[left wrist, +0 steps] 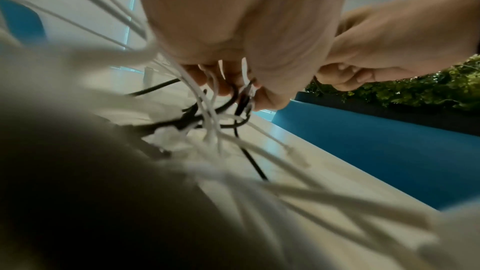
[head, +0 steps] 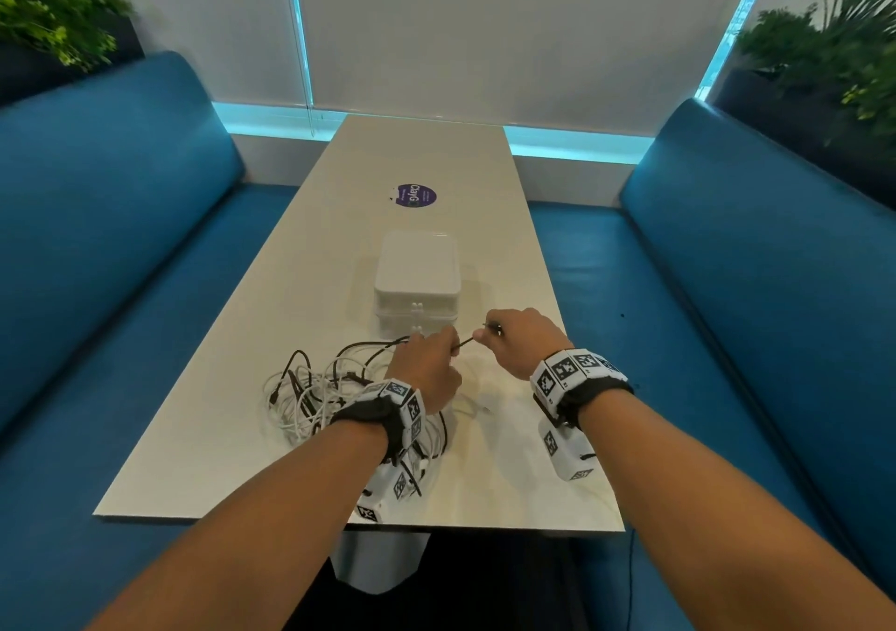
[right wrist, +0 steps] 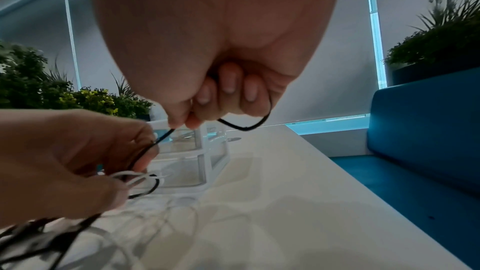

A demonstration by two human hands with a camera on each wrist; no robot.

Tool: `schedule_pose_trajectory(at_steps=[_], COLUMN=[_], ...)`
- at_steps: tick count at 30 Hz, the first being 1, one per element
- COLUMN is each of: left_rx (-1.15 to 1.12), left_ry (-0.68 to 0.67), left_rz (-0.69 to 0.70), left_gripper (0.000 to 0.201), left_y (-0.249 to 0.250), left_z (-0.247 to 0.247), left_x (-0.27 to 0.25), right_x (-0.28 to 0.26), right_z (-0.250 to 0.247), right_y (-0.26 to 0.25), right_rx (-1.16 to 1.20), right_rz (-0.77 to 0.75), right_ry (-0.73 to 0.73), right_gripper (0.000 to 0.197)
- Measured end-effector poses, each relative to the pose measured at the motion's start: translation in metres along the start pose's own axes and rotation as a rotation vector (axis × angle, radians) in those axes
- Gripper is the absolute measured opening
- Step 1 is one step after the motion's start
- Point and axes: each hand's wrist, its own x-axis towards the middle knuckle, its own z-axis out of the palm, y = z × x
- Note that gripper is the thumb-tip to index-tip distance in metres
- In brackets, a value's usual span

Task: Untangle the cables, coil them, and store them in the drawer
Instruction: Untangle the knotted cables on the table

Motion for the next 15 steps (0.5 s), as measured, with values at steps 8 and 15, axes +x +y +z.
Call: schedule_pose_trajectory(at_steps=[8,15], left_rx=[0.26,0.241], left_ry=[-0.149,-0.063], left_rz=[0.036,0.1], left_gripper=[0.022,0.017], left_y=[-0.018,-0.016], left_z=[0.005,0.006], left_x=[-0.003,-0.003], right_x=[-0.005,-0.011], right_z=[0.02,0.027], right_y=[0.008,-0.008], right_rx=[-0.134,-0.237], right_rz=[0.091,0.09], right_ry=[-0.141,-0.055], right_gripper=[0.034,0.026])
